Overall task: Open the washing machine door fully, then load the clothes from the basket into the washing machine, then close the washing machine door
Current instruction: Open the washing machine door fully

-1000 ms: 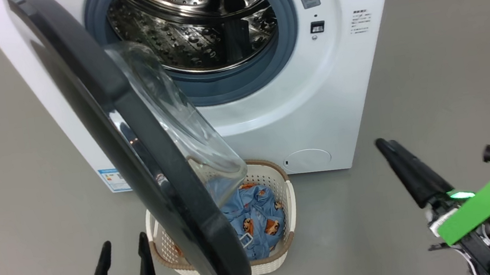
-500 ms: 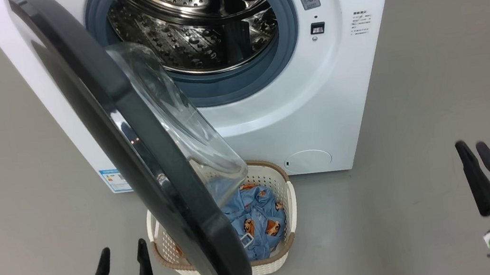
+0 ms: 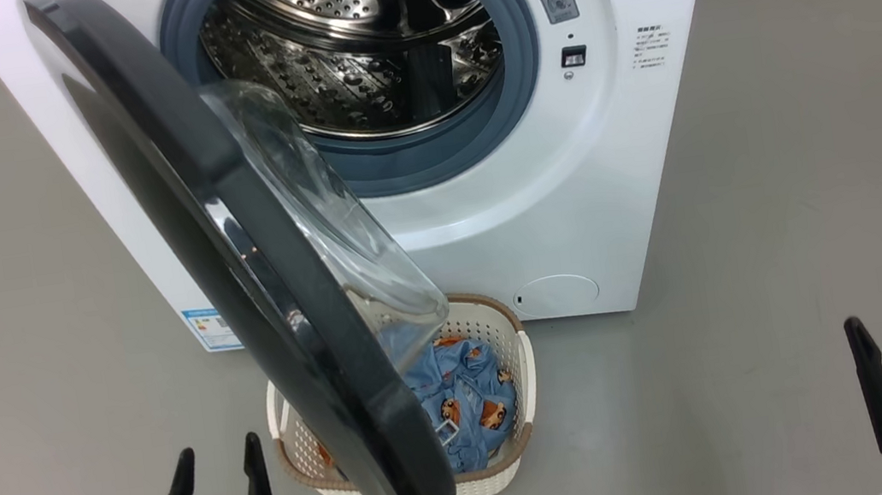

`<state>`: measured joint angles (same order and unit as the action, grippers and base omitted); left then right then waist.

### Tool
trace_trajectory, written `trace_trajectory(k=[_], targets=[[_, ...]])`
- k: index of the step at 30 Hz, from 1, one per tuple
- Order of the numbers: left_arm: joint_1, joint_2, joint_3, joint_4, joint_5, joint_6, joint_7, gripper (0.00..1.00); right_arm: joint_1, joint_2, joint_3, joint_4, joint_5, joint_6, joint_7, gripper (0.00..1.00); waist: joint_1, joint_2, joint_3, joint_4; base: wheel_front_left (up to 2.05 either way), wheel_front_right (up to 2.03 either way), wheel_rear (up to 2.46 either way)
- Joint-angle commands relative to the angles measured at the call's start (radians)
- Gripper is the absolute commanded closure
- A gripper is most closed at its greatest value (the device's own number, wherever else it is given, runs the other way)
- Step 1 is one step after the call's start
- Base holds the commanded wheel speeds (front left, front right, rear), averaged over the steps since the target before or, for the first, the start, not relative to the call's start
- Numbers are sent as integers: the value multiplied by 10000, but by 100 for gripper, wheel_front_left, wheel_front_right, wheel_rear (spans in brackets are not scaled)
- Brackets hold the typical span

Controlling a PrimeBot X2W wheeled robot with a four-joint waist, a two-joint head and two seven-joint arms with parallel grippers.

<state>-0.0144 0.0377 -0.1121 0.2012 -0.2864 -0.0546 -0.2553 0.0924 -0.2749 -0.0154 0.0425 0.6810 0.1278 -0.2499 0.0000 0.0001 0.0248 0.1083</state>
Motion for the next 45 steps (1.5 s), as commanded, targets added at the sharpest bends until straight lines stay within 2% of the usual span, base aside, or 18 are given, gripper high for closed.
trace_trajectory(k=[1, 6, 17, 32, 33, 34, 35, 39, 45], targets=[[-70, 125, 362, -281, 81, -18, -65, 0, 117, -50, 5, -341, -409, 29, -117, 0, 0, -1, -16, 0, 0, 0, 0], [-13, 125, 354, -297, 46, -17, -65, 0, 513, 559, -537, -301, -1404, 29, -117, 0, 0, -1, -31, 7, 0, 0, 0], [20, 125, 406, -334, 11, 10, -65, 0, 724, 1310, -1424, 212, -3446, 29, -118, 0, 0, -1, -28, 8, 0, 0, 0], [31, 125, 511, -312, 44, -13, -65, 0, 806, 1736, -2007, 655, -4004, 29, -118, 0, 0, -1, 56, -19, 0, 0, 0], [35, 125, 510, -294, 35, -14, -65, 19, 800, 1746, -2020, 665, -4006, 29, -118, 0, 0, -1, 57, -19, 0, 0, 0], [37, 125, 507, -265, 34, -8, -65, 73, 796, 1754, -2032, 673, -4009, 29, -118, 0, 0, -1, 58, -16, 0, 0, 0], [41, 125, 501, -217, 3, -6, -65, 100, 792, 1761, -2039, 678, -4010, 29, -118, 0, 0, -1, 58, -12, 0, 0, 0], [16, 125, 592, -46, -232, 85, -65, 100, 782, 1782, -2067, 674, -3997, 29, -118, 0, 0, -1, 58, 21, 0, 0, 0], [-83, 125, 953, -419, -363, 546, -65, 100, 795, 1818, -2158, 641, -4012, 29, -118, 0, 0, -1, 45, 110, 0, 0, 0]])
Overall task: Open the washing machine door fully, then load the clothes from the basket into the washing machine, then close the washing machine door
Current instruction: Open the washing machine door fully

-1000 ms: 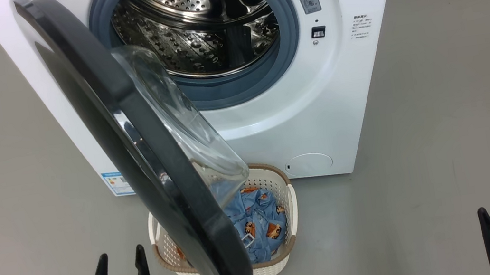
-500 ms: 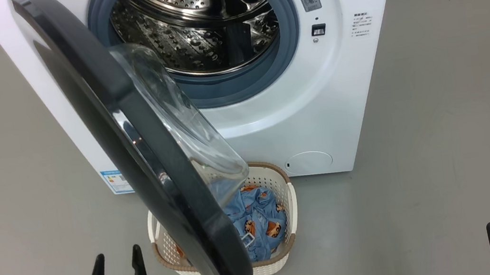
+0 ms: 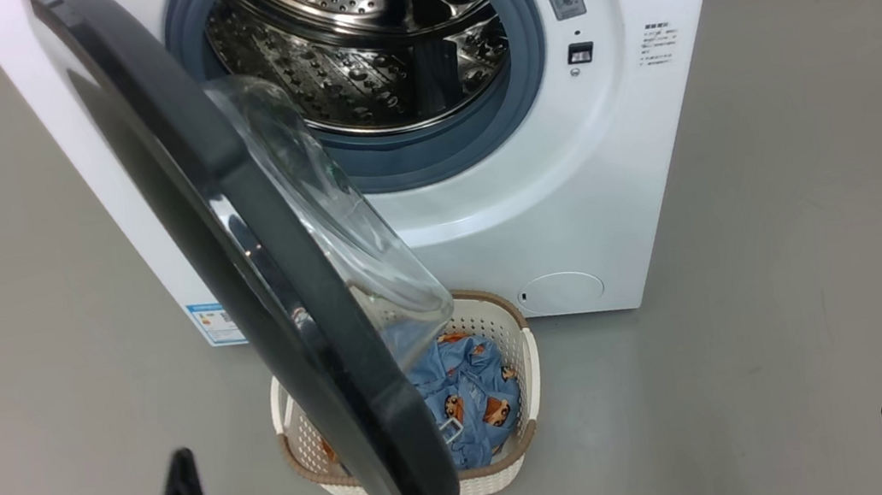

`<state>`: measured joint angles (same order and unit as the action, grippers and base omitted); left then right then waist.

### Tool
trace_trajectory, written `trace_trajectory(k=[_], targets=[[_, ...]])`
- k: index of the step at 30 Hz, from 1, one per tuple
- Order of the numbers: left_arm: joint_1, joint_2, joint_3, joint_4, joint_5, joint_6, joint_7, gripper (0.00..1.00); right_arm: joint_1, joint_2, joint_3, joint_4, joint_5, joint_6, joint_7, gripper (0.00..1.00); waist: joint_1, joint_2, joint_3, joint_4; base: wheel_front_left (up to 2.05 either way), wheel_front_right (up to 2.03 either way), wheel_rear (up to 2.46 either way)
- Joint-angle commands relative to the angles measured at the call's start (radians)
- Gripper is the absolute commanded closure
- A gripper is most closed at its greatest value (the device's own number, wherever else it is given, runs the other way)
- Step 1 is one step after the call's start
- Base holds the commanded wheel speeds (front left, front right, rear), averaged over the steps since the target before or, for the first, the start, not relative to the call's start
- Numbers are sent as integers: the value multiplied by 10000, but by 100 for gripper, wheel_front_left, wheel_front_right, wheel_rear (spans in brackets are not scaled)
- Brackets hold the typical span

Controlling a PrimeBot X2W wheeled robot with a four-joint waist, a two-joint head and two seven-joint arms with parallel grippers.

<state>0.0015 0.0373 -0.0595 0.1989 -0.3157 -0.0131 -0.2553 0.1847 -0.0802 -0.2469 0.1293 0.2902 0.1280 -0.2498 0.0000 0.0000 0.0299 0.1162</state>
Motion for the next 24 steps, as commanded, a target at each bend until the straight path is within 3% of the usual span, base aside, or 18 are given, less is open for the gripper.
trace_trajectory(k=[1, 8, 14, 18, 24], targets=[[-273, 129, 513, -550, -47, 225, -65, 100, -123, -122, 142, -234, -106, 27, -120, 0, 0, 0, -5, 56, 0, 0, 0], [-625, 129, 1289, -2021, 333, 792, -65, 100, -112, -49, 94, -272, -132, 27, -120, 0, 0, 0, -66, 275, 0, 0, 0], [-1000, 129, 1334, -3566, 735, 1064, -65, 100, -58, -17, 27, -268, -135, 27, -120, 0, 0, 0, -183, 512, 0, 0, 0], [-1289, 129, 793, -4820, 1096, 1116, -65, 100, 4, 32, 25, -247, -134, 27, -120, 0, 0, 0, -302, 738, 0, 0, 0], [-1668, 129, -806, -6231, 1172, 1152, 193, 100, 40, 134, 86, -214, 44, 27, -120, 0, 0, 0, -443, 1078, 0, 0, 0]])
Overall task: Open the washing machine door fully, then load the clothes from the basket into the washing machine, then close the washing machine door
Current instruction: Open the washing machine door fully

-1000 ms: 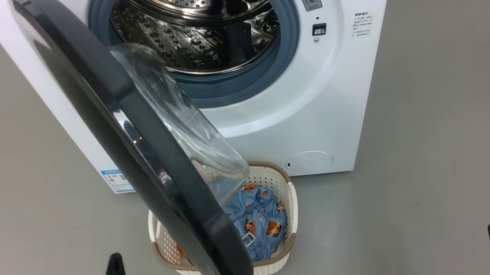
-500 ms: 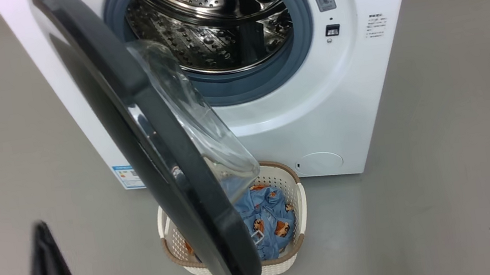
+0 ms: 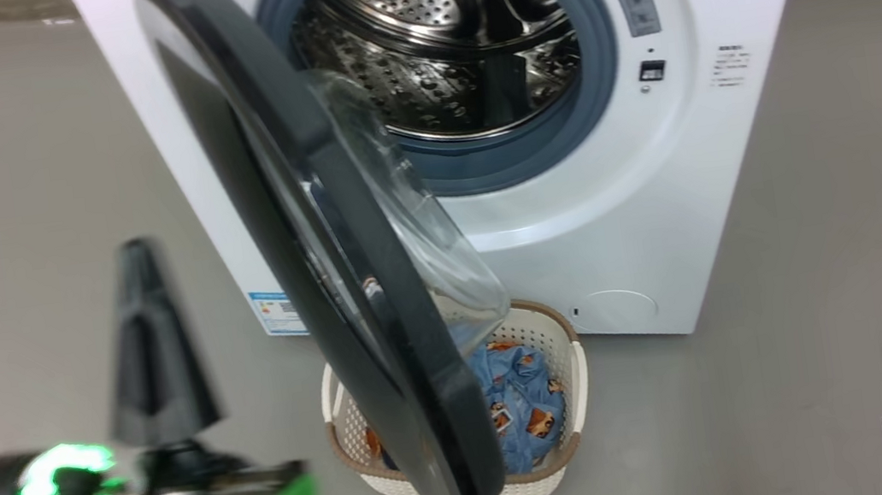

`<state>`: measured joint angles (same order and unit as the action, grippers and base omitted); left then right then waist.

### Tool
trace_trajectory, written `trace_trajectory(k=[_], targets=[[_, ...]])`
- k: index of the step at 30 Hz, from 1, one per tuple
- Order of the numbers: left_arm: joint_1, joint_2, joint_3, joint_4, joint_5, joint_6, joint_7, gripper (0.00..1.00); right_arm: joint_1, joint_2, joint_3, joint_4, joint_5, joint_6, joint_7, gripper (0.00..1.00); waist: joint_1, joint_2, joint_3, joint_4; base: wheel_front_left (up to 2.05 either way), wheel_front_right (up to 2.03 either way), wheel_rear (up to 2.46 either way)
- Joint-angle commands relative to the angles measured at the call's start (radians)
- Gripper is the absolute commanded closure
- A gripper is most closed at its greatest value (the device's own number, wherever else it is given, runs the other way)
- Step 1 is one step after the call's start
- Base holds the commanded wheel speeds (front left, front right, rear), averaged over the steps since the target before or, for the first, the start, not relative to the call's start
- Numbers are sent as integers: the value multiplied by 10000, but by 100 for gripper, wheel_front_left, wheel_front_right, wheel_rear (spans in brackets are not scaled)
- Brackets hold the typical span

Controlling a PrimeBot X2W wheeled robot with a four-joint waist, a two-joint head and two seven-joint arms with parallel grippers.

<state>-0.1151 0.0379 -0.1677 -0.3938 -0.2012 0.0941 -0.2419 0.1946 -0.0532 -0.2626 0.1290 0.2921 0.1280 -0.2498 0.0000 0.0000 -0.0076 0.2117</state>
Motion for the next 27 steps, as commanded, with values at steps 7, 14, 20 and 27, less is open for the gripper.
trace_trajectory(k=[7, 14, 20, 27], targets=[[-1085, 123, -2253, -1287, -767, 215, 1155, 100, -116, -75, 186, -186, 61, 27, -120, 0, 0, 0, -68, 435, 0, 0, 0], [-1296, 123, -3961, -914, -1556, 718, 1647, 100, -160, -43, 162, -170, 70, 27, -120, 0, 0, 0, -16, 567, 0, 0, 0], [-1205, 123, -4858, -313, -2104, 1046, 2013, 100, -147, -24, 93, -119, 134, 27, -120, 0, 0, 0, 45, 649, 0, 0, 0], [-1159, 123, -5625, 293, -2592, 1275, 2256, 100, -168, -7, 37, -85, 159, 27, -120, 0, 0, 0, 143, 822, 0, 0, 0]])
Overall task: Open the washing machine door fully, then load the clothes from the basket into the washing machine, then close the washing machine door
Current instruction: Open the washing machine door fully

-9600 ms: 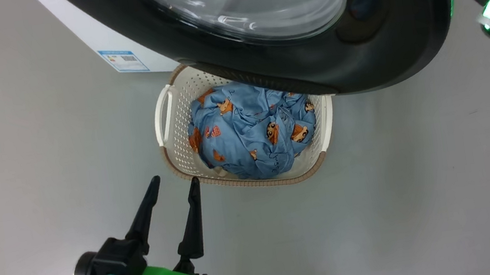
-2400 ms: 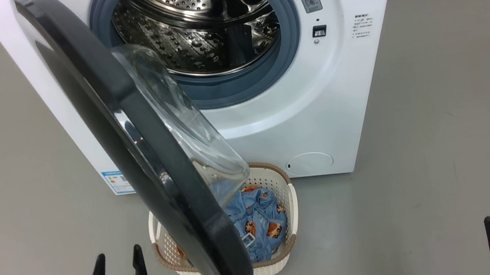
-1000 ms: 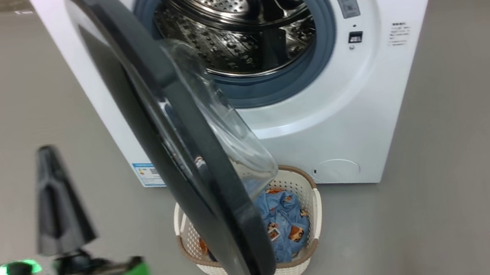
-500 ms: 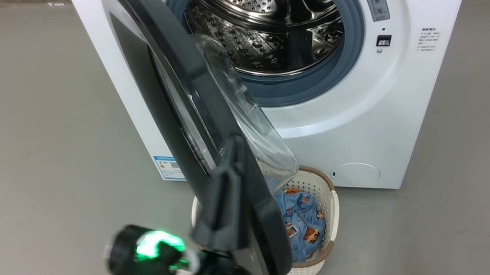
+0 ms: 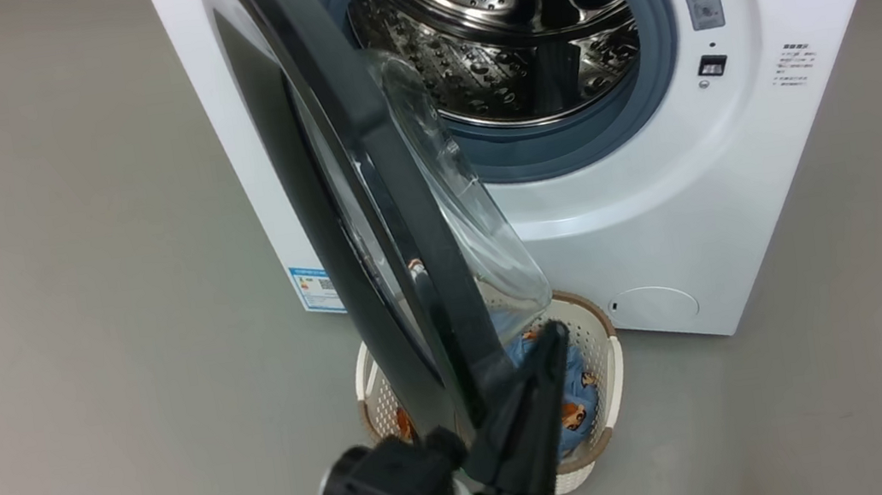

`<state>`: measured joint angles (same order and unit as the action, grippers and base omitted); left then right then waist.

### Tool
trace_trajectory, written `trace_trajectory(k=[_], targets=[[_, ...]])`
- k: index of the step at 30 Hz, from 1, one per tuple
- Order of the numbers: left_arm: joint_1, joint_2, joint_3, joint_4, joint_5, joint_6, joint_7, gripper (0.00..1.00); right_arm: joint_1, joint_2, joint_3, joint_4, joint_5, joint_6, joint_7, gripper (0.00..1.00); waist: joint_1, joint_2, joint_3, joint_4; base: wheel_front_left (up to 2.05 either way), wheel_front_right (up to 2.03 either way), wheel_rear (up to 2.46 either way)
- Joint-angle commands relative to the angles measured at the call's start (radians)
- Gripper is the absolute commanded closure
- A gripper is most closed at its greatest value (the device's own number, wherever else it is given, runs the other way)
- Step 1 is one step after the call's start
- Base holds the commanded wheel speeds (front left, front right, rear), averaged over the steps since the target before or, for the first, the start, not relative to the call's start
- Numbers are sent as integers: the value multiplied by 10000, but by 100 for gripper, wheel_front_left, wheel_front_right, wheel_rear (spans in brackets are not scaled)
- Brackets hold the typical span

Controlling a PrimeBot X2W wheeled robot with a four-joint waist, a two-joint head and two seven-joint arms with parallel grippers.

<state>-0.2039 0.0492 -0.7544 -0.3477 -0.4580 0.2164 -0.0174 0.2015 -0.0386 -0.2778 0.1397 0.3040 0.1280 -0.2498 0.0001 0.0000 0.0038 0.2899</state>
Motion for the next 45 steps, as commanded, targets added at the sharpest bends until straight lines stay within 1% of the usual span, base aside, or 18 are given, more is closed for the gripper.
trace_trajectory(k=[1, 5, 8, 19, 29, 45], targets=[[-279, 10, 157, -72, -64, 88, 53, 100, -253, -151, 187, -184, 43, 27, -120, 0, -1, 0, 42, 63, 0, 0, 0], [-286, 10, -104, 176, -303, 190, 149, 100, -301, -146, 165, -168, 51, 27, -120, 0, -1, 0, 93, 132, 0, 0, 0], [-284, 10, -386, 685, -533, 279, 271, 100, -370, -142, 171, -117, 64, 27, -120, 0, -1, 0, 165, 199, 0, 0, 0], [-341, 10, -714, 1782, -1033, 511, 343, 100, -494, -146, 273, -29, 75, 27, -120, 0, -1, 0, 416, 244, 0, 0, 0], [-749, 10, -1130, 2259, -1363, 988, 64, 100, -659, -311, 328, 27, 139, 27, -120, 0, -1, 0, 858, 385, 0, 0, 0], [-1179, 10, -1611, 2784, -1902, 1564, -343, 100, -693, -430, 384, 86, 154, 27, -120, 0, -1, 0, 794, 805, 0, 0, 0]])
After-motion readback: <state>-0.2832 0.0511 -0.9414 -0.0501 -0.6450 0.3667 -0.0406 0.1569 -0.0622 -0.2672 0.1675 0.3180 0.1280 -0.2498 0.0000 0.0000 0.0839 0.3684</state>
